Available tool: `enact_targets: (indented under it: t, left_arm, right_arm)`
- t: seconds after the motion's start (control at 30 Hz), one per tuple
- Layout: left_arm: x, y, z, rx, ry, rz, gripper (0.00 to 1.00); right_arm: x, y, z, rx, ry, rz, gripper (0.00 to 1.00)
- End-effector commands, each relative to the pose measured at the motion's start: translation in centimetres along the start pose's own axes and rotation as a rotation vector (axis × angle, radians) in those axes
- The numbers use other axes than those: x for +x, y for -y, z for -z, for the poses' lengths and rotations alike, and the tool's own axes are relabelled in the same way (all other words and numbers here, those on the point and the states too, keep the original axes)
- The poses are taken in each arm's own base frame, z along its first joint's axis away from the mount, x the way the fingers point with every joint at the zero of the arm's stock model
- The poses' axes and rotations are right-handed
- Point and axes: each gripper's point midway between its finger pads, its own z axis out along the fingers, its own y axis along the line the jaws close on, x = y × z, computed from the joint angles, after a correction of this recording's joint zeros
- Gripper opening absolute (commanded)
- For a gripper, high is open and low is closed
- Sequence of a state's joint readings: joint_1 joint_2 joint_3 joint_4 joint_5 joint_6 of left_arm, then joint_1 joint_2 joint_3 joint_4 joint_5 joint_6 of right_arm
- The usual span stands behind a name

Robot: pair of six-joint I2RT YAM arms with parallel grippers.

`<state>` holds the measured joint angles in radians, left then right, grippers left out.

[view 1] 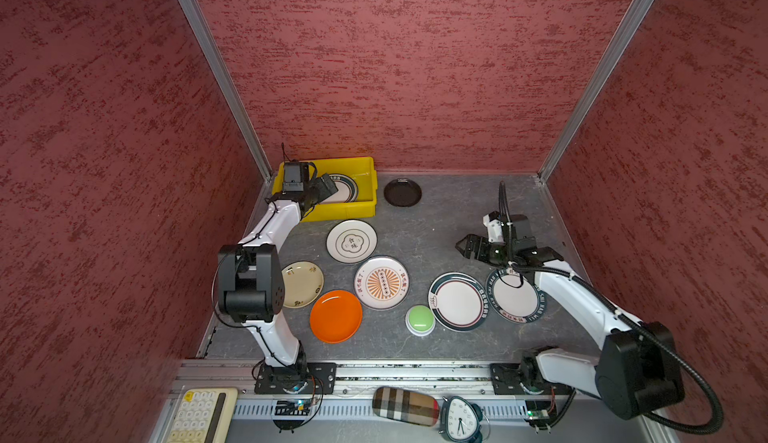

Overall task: Place the plates into the plastic bin on the countertop
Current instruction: 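Withdraw the left gripper from the bin while the right gripper moves to the next plate, then grip the rim of the second green-and-red-rimmed plate with the right gripper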

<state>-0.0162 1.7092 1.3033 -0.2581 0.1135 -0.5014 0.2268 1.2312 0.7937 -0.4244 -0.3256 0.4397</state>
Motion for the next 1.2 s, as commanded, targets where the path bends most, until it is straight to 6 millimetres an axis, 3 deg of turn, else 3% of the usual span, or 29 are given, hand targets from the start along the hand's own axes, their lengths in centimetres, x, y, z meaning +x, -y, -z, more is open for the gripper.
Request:
enact_targets:
  t: [0.0,0.27,0.4,0.67,0.77,0.87,1.17]
  left_arm:
    - [1.4,1.7,0.9,0.058,0.037,0.021,0.99]
    - [5.3,3.8,4.7,0.105,0.044,-0.028,0.99]
    - [5.9,2.9,5.4,0.074,0.059,-0.044,0.99]
    - [6.7,2.1,6.5,0.067,0.053,-0.064,0.99]
    - [7.0,1.7,6.6,0.062,0.066,-0.061,0.99]
    - [7.1,1.0,6.1,0.046,0.063,-0.041,1.0]
    - [7.3,0.3,4.8,0.037,0.034,-0.012,0.99]
  right_arm:
    - [1.6,1.8,1.0,0.102,-0.037,-0.015,0.99]
    - [4.7,2.3,2.7,0.111,-0.105,-0.107,0.99]
    - [6.7,1.4,3.9,0.061,-0.156,-0.165,0.99]
    - [10.1,2.0,4.8,0.043,-0.202,-0.258,0.99]
    - [11.5,1.4,4.3,-0.027,-0.253,-0.279,0.99]
    - [12.7,2.3,3.9,0.003,-0.281,-0.295,0.98]
    - [14.0,3.5,3.4,0.038,-0.299,-0.319,0.91]
